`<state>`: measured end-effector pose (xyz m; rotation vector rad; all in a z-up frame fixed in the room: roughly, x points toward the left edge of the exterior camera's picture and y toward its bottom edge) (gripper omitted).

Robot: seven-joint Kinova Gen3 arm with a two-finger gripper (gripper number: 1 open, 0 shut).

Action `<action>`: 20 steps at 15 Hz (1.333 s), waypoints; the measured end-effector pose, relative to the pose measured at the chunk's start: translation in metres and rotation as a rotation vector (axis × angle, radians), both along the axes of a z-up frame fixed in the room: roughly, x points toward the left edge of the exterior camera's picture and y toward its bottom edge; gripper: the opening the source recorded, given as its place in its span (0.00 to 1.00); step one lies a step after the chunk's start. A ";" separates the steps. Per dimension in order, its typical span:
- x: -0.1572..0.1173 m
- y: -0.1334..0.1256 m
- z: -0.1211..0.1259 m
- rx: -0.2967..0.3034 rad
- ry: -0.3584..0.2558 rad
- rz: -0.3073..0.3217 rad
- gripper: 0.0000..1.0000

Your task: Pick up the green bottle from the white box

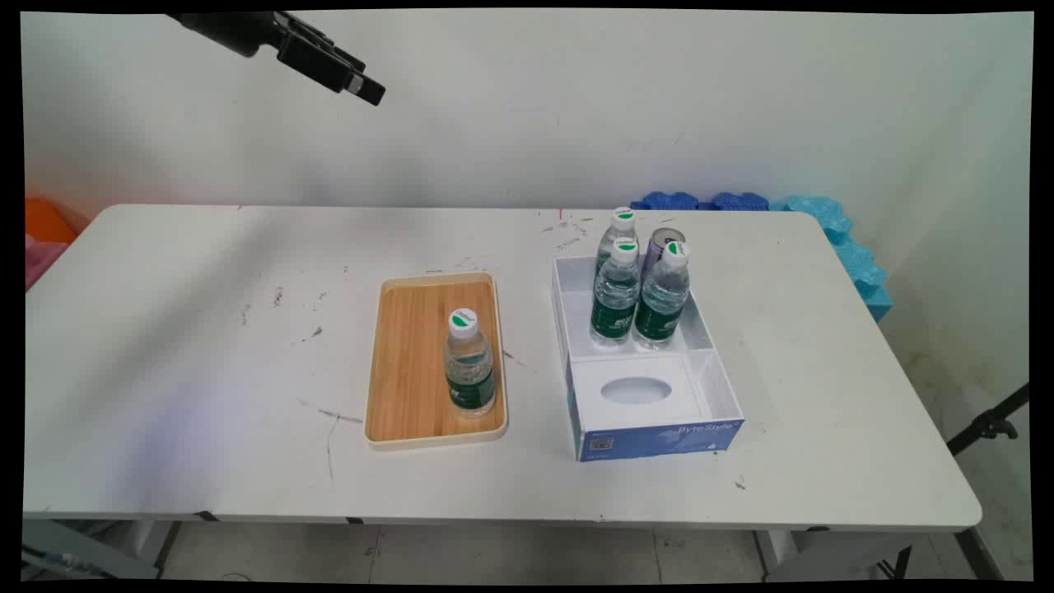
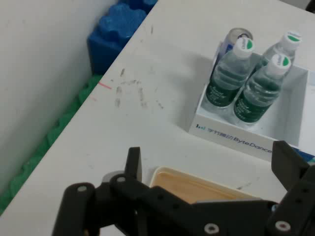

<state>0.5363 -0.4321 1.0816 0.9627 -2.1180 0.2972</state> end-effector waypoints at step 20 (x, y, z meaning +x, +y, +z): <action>-0.172 -0.005 -0.089 0.075 -0.004 -0.178 1.00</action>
